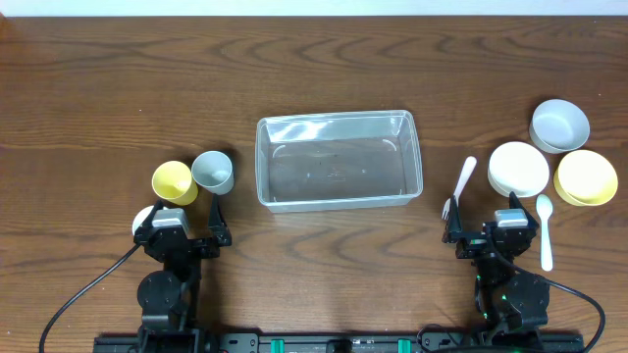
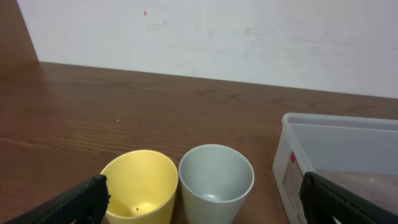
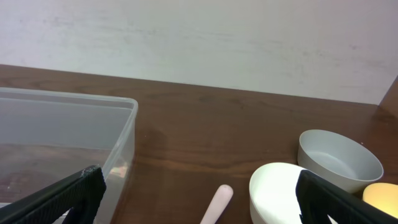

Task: Pack container

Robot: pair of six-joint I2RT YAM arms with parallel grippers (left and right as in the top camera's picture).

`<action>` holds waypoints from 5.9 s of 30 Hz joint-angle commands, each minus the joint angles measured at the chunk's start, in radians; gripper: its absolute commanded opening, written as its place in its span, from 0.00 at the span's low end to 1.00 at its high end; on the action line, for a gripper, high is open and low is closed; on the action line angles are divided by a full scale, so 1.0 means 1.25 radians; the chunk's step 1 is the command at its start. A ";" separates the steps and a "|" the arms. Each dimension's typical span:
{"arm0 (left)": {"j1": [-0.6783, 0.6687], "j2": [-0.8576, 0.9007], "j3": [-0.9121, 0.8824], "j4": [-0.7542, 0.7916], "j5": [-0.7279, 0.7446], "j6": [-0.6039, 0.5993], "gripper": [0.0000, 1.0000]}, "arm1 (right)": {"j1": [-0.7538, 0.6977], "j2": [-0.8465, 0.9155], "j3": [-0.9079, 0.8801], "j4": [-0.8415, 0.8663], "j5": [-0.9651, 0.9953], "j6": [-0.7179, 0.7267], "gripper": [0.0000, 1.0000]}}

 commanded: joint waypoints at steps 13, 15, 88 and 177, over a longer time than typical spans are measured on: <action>0.002 0.002 -0.017 -0.029 -0.002 0.013 0.98 | -0.011 -0.004 -0.001 -0.002 0.006 -0.010 0.99; 0.002 0.002 -0.017 -0.029 -0.002 0.013 0.98 | -0.011 -0.004 -0.001 -0.002 0.006 -0.010 0.99; 0.002 0.968 1.056 -0.859 0.083 -0.071 0.98 | -0.011 0.873 0.764 -0.509 -0.173 0.112 0.99; -0.332 1.408 1.394 -0.933 -0.011 -0.025 0.06 | -0.046 1.117 0.768 -0.612 -0.108 0.254 0.98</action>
